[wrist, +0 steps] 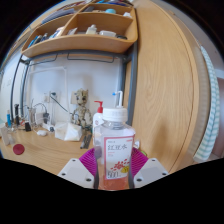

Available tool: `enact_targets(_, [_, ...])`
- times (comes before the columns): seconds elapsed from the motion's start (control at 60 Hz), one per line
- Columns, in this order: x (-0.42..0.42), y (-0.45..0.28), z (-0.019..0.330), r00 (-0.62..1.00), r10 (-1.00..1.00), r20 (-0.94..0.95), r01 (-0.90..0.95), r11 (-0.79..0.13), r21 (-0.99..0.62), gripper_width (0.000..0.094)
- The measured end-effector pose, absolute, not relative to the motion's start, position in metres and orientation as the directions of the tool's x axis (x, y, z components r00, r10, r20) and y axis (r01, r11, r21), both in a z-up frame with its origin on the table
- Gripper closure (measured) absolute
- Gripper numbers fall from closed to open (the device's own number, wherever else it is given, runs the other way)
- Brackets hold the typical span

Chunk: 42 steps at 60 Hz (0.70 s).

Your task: Pour water

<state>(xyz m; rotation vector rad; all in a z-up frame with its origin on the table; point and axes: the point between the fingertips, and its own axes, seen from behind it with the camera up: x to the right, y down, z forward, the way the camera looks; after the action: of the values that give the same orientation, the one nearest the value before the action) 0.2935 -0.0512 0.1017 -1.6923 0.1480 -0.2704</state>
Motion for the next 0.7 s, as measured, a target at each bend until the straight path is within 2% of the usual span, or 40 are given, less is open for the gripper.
enact_targets(0.133, [0.247,-0.054,0.133,0.948,-0.222,0.226,0.201,-0.128,-0.971,0.0533])
enact_targets(0.3, [0.141,-0.041,0.155,0.819,-0.126,0.560,0.547,-0.129,-0.827,0.0531])
enact_targets(0.5, [0.015,-0.023,0.182,0.412,-0.065,0.909,0.909,-0.042,-0.415,0.0516])
enact_targets(0.7, [-0.088,-0.001,0.197,0.006,-0.067,0.998,0.998,0.067,-0.002,0.0509])
